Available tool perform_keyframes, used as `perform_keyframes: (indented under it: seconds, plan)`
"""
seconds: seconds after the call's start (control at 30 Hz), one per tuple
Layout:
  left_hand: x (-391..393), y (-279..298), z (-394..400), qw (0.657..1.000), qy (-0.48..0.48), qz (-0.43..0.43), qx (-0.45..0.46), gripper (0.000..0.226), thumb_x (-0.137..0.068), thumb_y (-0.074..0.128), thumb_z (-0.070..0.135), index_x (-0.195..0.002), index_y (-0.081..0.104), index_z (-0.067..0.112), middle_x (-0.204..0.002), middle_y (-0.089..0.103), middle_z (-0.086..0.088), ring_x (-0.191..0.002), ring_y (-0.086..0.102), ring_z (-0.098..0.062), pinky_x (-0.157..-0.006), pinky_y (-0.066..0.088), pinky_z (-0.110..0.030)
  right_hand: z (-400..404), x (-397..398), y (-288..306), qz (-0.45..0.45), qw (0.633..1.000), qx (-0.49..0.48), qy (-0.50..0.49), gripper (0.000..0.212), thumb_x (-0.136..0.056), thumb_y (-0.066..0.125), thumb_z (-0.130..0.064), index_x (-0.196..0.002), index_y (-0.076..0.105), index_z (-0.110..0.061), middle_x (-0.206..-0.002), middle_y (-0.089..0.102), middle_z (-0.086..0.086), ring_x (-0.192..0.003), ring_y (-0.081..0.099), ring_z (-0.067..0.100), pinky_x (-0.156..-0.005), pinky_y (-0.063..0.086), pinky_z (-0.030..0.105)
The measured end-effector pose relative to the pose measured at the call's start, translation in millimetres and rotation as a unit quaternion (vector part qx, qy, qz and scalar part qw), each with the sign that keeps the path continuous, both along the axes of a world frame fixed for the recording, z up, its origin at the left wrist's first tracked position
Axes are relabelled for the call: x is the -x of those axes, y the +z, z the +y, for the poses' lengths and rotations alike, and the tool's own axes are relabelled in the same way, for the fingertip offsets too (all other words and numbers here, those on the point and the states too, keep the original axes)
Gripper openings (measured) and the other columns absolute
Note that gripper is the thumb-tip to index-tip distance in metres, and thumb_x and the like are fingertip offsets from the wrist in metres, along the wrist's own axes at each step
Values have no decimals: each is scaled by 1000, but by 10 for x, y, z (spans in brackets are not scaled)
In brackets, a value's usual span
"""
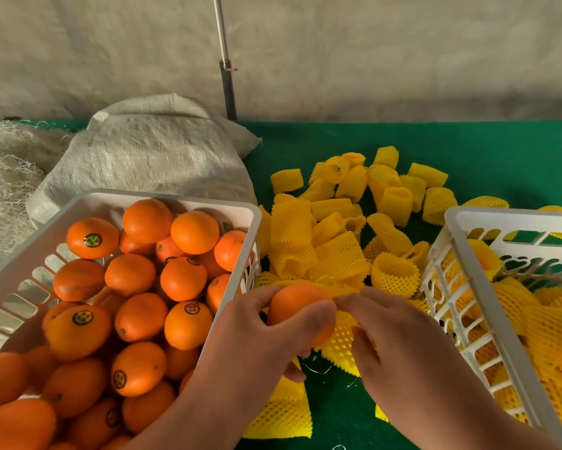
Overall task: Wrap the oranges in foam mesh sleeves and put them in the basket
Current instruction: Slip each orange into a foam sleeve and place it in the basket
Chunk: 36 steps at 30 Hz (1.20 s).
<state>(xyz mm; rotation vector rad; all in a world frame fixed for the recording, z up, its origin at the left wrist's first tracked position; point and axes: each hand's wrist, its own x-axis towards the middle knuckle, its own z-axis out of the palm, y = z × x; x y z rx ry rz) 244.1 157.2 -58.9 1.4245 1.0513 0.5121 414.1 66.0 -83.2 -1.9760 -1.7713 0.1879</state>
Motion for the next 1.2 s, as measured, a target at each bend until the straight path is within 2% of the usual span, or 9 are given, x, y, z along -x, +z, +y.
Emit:
perform_keyframes:
  seconds: [0.13,0.37,0.53,0.63,0.73,0.83,0.93,1.07,1.2]
  plan:
    - [8,20,3,999,38,-15,-36,62,-56,78,81,-106,65,48,-84,75,12,-67,76,-17,-52,59,-23,-29,76,122,-25,998,-30,-45,32,-71,86,0,-87,74,-25,-90,39,-7,-60,39,1,-53,20,7]
    - [-13,63,-25,997,35,-62,13,58,-53,77,83,-104,72,55,-87,77,2,-69,76,-23,-56,60,-28,-20,55,-19,9,996,93,5,54,-83,74,-15,-126,58,-42,-151,28,-14,-63,43,3,-51,25,8]
    - [-44,84,19,954,67,-181,231,54,-59,90,63,-99,81,27,-103,77,-19,-79,76,-34,-48,57,-31,13,71,-147,15,991,122,53,63,-87,67,-18,-133,34,-46,-157,11,-23,-59,43,3,-45,27,16]
    - [-44,67,51,936,77,-205,275,64,-66,95,54,-116,73,22,-107,76,-22,-82,76,-39,-45,57,-30,11,82,-157,34,990,133,44,70,-90,70,-25,-135,24,-51,-158,1,-27,-64,47,-2,-49,36,13]
    - [-37,33,56,981,28,-93,169,68,-64,84,60,-117,70,20,-101,79,-8,-85,78,-31,-53,63,-35,7,88,-104,70,992,103,18,68,-89,75,-29,-138,32,-48,-156,-1,-34,-83,58,-3,-59,42,7]
    - [-42,-27,-24,999,-9,52,-13,75,-52,82,78,-115,67,39,-106,71,13,-79,77,-21,-55,62,-29,5,108,-28,89,994,65,-8,60,-89,77,-33,-131,35,-42,-155,-2,-37,-99,56,-1,-66,47,6]
    - [-33,-101,-47,995,-46,63,-55,83,-48,81,82,-120,60,48,-116,58,23,-93,72,-24,-58,62,-28,5,134,17,82,996,41,-15,56,-90,77,-36,-129,37,-38,-159,-3,-34,-101,50,-2,-65,45,2]
    - [-24,-127,-23,995,-98,10,12,61,-60,79,55,-116,56,56,-126,61,9,-100,70,-28,-67,64,-35,-1,120,22,69,997,41,-19,56,-90,77,-34,-131,39,-37,-158,-10,-35,-94,50,0,-59,41,4]
    - [-9,-83,-5,984,-30,92,-152,57,-55,76,74,-108,58,62,-100,71,17,-79,73,-14,-62,62,-28,-22,168,93,70,997,13,17,69,-86,80,-27,-140,38,-36,-163,2,-29,-102,61,4,-71,56,9]
